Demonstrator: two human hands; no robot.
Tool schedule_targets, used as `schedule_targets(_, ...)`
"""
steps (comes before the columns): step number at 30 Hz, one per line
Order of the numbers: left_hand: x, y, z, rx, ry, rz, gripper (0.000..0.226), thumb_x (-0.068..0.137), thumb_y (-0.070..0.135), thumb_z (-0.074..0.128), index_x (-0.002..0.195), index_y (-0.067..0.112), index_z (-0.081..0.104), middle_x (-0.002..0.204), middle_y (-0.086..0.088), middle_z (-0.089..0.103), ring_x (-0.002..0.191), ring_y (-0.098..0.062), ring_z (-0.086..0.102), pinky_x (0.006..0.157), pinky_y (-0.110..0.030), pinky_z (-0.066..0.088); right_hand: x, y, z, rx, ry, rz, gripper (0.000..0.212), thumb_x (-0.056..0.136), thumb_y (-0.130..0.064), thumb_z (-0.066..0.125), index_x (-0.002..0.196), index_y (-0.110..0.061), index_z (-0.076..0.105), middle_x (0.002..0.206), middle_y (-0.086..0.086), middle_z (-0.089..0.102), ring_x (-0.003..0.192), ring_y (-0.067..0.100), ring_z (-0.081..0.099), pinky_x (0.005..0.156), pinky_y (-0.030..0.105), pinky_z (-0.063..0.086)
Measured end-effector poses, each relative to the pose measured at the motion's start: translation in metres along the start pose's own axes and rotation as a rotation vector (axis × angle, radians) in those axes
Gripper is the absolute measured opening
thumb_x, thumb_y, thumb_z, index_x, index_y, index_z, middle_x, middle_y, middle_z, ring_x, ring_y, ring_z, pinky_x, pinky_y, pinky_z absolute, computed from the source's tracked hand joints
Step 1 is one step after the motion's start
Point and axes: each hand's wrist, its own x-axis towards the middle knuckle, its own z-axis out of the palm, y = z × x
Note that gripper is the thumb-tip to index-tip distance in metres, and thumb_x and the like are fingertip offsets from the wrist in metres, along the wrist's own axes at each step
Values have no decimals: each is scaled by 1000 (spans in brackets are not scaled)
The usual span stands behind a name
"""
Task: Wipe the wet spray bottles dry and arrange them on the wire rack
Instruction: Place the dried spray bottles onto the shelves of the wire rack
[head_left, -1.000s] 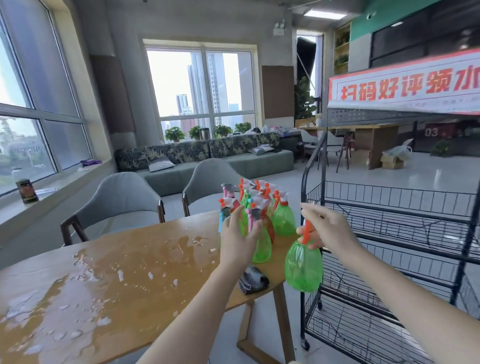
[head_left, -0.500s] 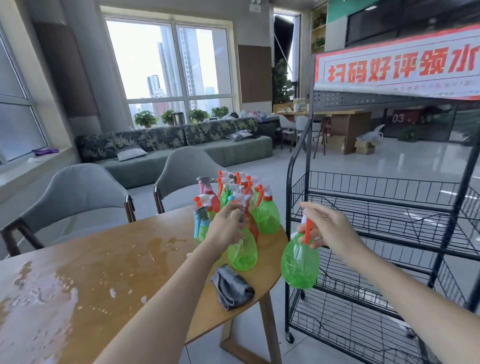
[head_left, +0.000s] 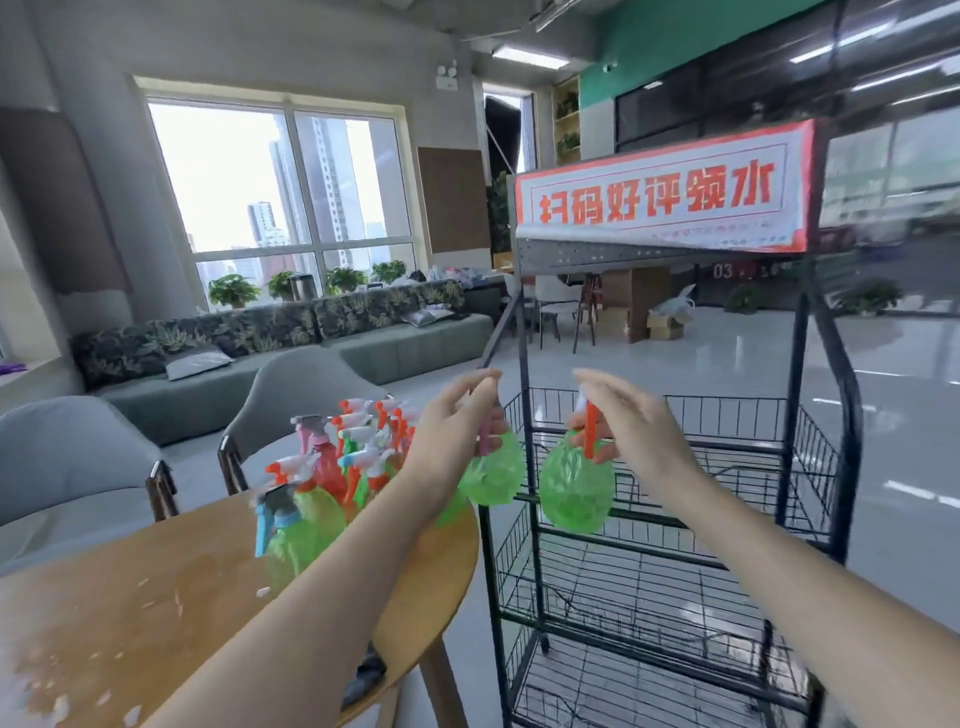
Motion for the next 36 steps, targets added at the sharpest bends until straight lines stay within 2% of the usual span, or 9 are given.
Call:
schedule_targets(3,41,13,35,-34,-23,98,25,112,26,54,132,25,69,104,-11,71,91,-17,68,84,-36,60,35,2,-27,14,88,-41,23,104,-35,56,122,-39,68,91,7,77,80,22,76,72,44,61)
schedule_targets(7,123,-3,69,-52,-34,127,21,111,24,55,124,31,71,100,-7,68,87,-18,65,81,-36,56,98,30,-45,-5,194,-35,25,104,-32,55,123,-35,71,93,11,77,81,27,76,74,48,60)
schedule_targets(15,272,-127,108,-52,-82,-126,31,109,27,52,136,21,68,85,3,58,74,-12,54,71,-28,47,224,141,-18,-84,204,141,24,102,-39,57,123,-36,69,94,10,78,79,25,77,67,42,59)
schedule_targets(19,299,-167,113,-112,-100,-255,35,108,32,56,140,25,67,85,7,62,78,-11,56,68,-28,44,249,170,-14,-138,196,223,23,103,-39,57,123,-38,68,90,3,78,78,20,77,72,46,62)
schedule_targets(23,310,-182,111,-133,-102,-322,35,111,38,52,143,33,65,80,11,58,76,-10,55,67,-28,43,263,181,-16,-220,174,263,33,106,-37,54,136,-32,65,94,-2,77,81,19,76,76,46,61)
schedule_targets(28,315,-181,112,-186,-72,-362,40,108,38,57,147,44,50,94,1,61,84,-16,54,77,-34,44,275,191,-18,-272,136,266,41,105,-41,52,145,-35,54,98,-4,77,86,18,75,78,48,63)
schedule_targets(30,319,-187,111,-207,-29,-372,38,106,38,61,142,38,51,90,1,60,79,-16,54,73,-32,45,275,193,-17,-262,137,271,42,104,-43,53,146,-35,53,99,-5,76,87,20,75,77,49,63)
schedule_targets(32,322,-191,110,-198,-1,-371,37,105,39,61,137,21,61,85,3,61,74,-14,55,68,-30,46,273,194,-16,-205,159,287,39,105,-40,54,143,-34,54,99,-2,76,87,25,75,75,49,61)
schedule_targets(36,322,-195,115,-185,-4,-360,35,104,42,60,130,20,68,82,5,62,74,-14,58,67,-30,51,269,191,-19,-167,173,295,31,104,-39,55,135,-38,55,98,3,75,90,31,73,75,52,64)
